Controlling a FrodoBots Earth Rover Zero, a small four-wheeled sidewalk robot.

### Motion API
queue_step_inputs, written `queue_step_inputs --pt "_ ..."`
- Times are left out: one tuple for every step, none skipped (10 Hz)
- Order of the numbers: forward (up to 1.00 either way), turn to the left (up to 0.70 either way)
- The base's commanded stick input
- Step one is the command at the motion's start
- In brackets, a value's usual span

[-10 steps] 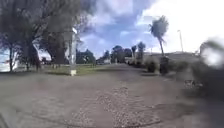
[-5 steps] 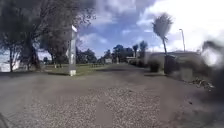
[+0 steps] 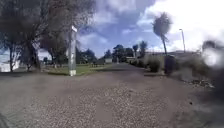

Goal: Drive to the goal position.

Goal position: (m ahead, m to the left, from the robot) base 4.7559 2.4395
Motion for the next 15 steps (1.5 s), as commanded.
queue_step_inputs --pt "0.70 -0.17" --pt "0.70 -0.35" --pt "0.70 -0.35" --pt "0.70 -0.35" --pt "0.70 -0.35" --pt "0.70 -0.35" --pt "0.70 -0.35" --pt "0.70 -0.35" --pt "0.70 -0.35" --pt "0.70 -0.35" --pt "0.70 -0.35" --pt "0.70 -0.32" --pt "0.70 -0.20" --pt "0.70 -0.08" --pt "0.70 0.00"
